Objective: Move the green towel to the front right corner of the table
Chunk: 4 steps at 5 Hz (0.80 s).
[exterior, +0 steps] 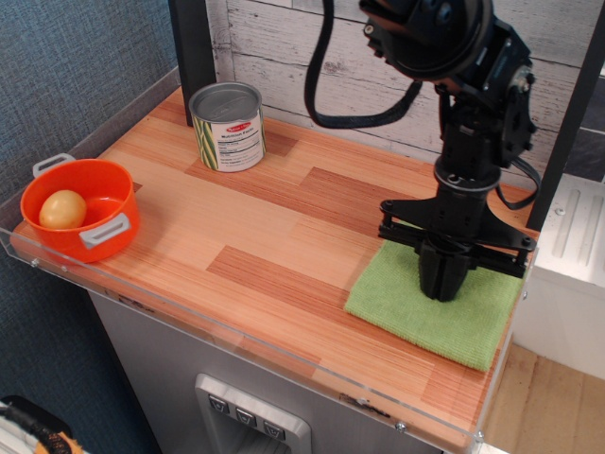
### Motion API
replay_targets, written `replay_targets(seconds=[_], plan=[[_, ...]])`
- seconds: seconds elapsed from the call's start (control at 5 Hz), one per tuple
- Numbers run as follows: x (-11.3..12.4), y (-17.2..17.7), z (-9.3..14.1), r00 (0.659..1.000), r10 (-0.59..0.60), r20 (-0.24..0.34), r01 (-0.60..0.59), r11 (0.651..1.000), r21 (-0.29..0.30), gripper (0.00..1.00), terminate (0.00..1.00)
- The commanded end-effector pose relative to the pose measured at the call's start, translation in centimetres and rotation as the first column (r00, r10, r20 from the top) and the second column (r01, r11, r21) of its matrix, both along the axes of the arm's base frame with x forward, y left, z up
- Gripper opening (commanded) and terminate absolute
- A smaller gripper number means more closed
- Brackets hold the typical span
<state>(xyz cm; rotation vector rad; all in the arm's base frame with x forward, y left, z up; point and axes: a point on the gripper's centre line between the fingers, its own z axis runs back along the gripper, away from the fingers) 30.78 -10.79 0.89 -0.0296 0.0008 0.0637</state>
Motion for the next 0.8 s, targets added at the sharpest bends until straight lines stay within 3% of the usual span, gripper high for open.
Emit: replay_targets(seconds=[0.0, 0.2, 0.6], plan=[[0.5, -0.1, 1.7, 0.999, 0.031, 0.037, -0.030, 0.999, -0.024, 0.00, 0.00], [0.5, 0.1, 2.0, 0.999, 0.022, 0.036, -0.022, 1.000, -0.013, 1.00, 0.00], [0.1, 0.7, 4.9, 0.990, 0.053, 0.127, -0.044, 0.996, -0.074, 1.00, 0.00]])
